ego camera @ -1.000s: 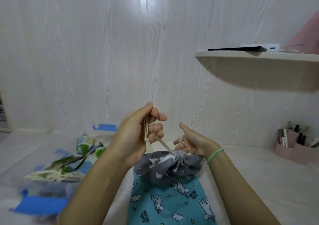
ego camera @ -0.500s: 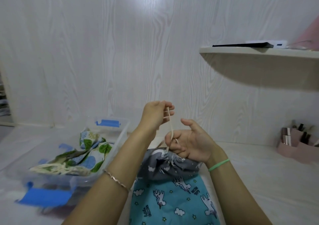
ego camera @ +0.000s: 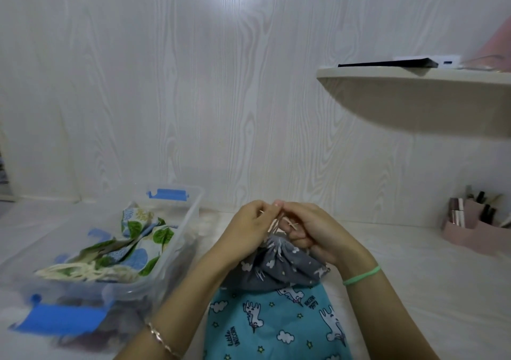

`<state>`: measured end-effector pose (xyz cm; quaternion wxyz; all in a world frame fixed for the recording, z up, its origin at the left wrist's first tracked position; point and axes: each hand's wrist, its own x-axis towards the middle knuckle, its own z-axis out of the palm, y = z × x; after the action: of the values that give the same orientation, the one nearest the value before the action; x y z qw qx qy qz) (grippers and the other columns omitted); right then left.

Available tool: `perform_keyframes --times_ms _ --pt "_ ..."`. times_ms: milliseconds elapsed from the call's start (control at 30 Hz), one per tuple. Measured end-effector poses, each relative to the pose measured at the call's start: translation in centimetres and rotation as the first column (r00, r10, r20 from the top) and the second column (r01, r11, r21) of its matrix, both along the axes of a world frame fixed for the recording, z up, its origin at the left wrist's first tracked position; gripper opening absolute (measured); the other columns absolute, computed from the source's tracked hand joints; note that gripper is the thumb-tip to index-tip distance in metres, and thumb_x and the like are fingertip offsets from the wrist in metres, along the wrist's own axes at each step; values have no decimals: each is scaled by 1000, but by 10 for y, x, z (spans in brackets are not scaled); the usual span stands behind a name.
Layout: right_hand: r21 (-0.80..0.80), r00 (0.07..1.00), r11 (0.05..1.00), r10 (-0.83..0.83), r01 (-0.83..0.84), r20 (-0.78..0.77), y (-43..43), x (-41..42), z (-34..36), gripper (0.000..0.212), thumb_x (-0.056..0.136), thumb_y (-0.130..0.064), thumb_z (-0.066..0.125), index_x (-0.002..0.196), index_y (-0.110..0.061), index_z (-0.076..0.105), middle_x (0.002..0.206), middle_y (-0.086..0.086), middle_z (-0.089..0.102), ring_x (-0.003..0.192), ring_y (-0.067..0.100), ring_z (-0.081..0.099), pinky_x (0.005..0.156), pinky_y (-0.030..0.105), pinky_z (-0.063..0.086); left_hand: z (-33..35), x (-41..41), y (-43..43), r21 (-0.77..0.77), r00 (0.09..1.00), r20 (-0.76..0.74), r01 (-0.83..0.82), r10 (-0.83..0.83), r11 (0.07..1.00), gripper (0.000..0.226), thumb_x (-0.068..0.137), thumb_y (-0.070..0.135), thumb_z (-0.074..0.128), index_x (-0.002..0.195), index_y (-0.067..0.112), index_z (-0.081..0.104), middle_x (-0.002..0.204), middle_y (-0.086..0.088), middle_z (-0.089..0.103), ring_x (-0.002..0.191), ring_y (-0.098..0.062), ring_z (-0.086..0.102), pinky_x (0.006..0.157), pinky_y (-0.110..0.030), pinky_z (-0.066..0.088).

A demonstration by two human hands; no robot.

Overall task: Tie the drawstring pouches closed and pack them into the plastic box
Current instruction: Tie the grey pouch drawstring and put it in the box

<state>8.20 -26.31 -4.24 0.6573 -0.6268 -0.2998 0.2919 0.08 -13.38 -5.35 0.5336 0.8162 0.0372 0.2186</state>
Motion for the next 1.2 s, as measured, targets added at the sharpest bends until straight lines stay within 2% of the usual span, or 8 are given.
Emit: perform_keyframes --times_ms 233,367,467,667,833,933,1100,1200 --pt "-34 860 947 -275 319 430 -2 -10 9 12 89 -20 65 97 -11 64 60 -1 59 52 12 46 45 22 34 1 -13 0 -72 994 -29 104 -106 992 34 90 35 63 74 5 70 51 4 56 45 -7 46 50 -19 38" --pt "-119 805 963 -132 243 579 -12 -15 9 41 86 -3 53 116 -30 60 89 -5 60 62 4 52 62 20 43 10 -19 1 -66 997 17 80 -79 995 32 96 33 55 72 14 64 42 14 40 38 0 32 42 -13 27" --pt "-132 731 966 -77 224 678 -10 -18 4 37 86 6 48 79 -23 71 96 2 63 82 12 60 82 29 47 18 -23 1 -80 993 26 116 -114 990 34 96 30 53 67 13 60 50 12 50 47 -4 43 53 -15 35" --pt "62 926 998 -6 -18 377 -10 -17 4 32 87 6 59 65 -15 68 78 4 70 79 13 68 75 20 52 18 -24 1 -3 996 79 35 -35 999 37 96 34 52 68 12 62 52 9 47 46 -4 39 52 -19 33" --pt "185 977 976 74 -111 199 -1 -17 3 34 81 -14 74 114 -17 66 83 6 66 74 14 60 70 24 49 19 -27 5 63 995 90 -52 46 997 36 96 32 51 64 16 56 41 14 36 39 -2 30 44 -18 26" --pt "318 997 948 -27 3 70 8 -15 4 34 86 -42 62 104 -17 73 91 8 67 86 19 59 85 34 47 18 -29 8 57 988 113 -113 106 992 37 96 34 52 63 17 54 40 12 35 37 -3 30 43 -17 25" --pt "468 872 830 -46 304 -487 9 -2 -1 50 98 -36 48 67 -6 73 81 10 70 80 21 70 84 34 57 14 -37 19 78 955 151 -270 257 960 35 96 34 52 69 17 65 40 11 31 40 -4 29 46 -19 25" --pt "487 835 803 -23 343 -550 6 -3 -7 41 100 -35 46 69 -9 56 73 9 65 85 24 73 84 37 59 17 -41 20 -266 934 161 -270 319 925 34 99 31 46 72 14 59 56 7 49 53 -4 45 53 -16 37"
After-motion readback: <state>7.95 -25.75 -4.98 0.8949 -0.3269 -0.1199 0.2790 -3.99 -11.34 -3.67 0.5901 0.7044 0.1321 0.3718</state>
